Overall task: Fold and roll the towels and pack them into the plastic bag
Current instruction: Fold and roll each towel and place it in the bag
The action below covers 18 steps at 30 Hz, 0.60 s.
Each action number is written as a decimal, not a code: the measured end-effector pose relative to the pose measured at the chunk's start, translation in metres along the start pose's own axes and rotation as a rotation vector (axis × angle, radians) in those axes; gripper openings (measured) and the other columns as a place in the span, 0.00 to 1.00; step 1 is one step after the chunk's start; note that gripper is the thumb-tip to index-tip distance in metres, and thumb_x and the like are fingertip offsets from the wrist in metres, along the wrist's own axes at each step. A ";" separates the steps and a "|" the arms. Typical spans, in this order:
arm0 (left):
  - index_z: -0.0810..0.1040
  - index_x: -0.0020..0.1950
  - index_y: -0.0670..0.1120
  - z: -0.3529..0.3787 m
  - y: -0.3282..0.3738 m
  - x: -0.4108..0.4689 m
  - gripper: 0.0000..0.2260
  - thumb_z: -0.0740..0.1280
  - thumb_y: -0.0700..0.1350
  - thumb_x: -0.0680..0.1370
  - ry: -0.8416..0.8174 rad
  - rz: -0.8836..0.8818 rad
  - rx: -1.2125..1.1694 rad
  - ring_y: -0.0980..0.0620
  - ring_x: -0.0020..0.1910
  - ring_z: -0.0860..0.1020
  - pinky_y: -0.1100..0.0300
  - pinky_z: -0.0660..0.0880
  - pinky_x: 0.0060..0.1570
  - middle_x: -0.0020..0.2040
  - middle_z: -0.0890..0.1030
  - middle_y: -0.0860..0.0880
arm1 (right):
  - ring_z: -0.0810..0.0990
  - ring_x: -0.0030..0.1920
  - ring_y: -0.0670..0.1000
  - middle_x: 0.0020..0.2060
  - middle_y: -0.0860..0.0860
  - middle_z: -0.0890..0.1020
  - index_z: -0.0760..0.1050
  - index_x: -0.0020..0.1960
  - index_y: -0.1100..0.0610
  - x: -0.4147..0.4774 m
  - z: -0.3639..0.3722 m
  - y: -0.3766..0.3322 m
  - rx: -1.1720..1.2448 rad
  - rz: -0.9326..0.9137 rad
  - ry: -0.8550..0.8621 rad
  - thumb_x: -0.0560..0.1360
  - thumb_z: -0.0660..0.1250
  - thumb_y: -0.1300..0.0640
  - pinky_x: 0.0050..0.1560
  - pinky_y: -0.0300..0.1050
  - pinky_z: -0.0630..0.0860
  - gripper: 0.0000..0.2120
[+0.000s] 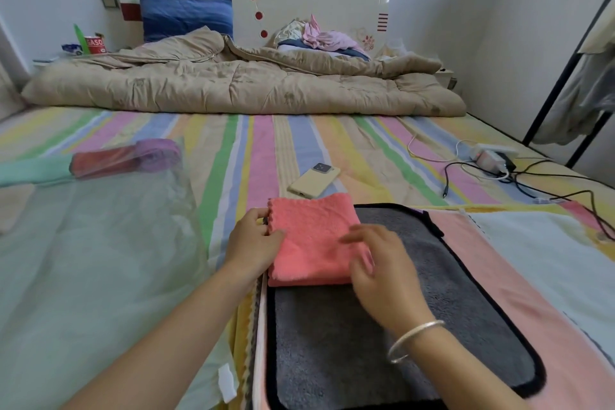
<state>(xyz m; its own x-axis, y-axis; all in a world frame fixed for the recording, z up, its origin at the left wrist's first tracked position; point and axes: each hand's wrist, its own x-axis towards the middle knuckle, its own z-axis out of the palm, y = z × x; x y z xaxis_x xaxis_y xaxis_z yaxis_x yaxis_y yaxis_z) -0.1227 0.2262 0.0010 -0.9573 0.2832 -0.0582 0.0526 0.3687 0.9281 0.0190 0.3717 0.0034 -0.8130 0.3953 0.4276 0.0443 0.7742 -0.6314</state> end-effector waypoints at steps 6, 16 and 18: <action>0.68 0.67 0.48 -0.004 0.008 0.000 0.21 0.69 0.45 0.75 0.027 0.029 0.270 0.46 0.50 0.79 0.48 0.77 0.52 0.48 0.77 0.51 | 0.77 0.55 0.51 0.51 0.47 0.78 0.61 0.71 0.53 0.041 -0.009 0.009 0.082 0.621 -0.245 0.72 0.70 0.44 0.59 0.49 0.73 0.33; 0.73 0.68 0.49 0.013 0.044 -0.060 0.21 0.64 0.48 0.74 -0.104 0.615 0.558 0.50 0.67 0.71 0.55 0.66 0.67 0.69 0.72 0.51 | 0.74 0.24 0.51 0.28 0.54 0.77 0.75 0.45 0.60 0.049 -0.064 0.000 0.446 0.938 -0.456 0.70 0.67 0.59 0.27 0.38 0.72 0.06; 0.72 0.69 0.49 0.033 0.042 -0.080 0.24 0.62 0.52 0.74 -0.237 0.704 0.605 0.50 0.69 0.69 0.53 0.62 0.71 0.69 0.72 0.50 | 0.73 0.21 0.50 0.26 0.54 0.78 0.75 0.45 0.61 0.037 -0.083 0.011 0.362 0.975 -0.453 0.68 0.67 0.59 0.24 0.36 0.71 0.08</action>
<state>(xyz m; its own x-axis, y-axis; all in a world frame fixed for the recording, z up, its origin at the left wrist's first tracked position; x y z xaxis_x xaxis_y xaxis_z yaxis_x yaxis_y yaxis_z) -0.0344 0.2480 0.0329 -0.5709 0.7617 0.3063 0.7957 0.4215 0.4349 0.0370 0.4356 0.0661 -0.6623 0.4789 -0.5762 0.6632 0.0168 -0.7483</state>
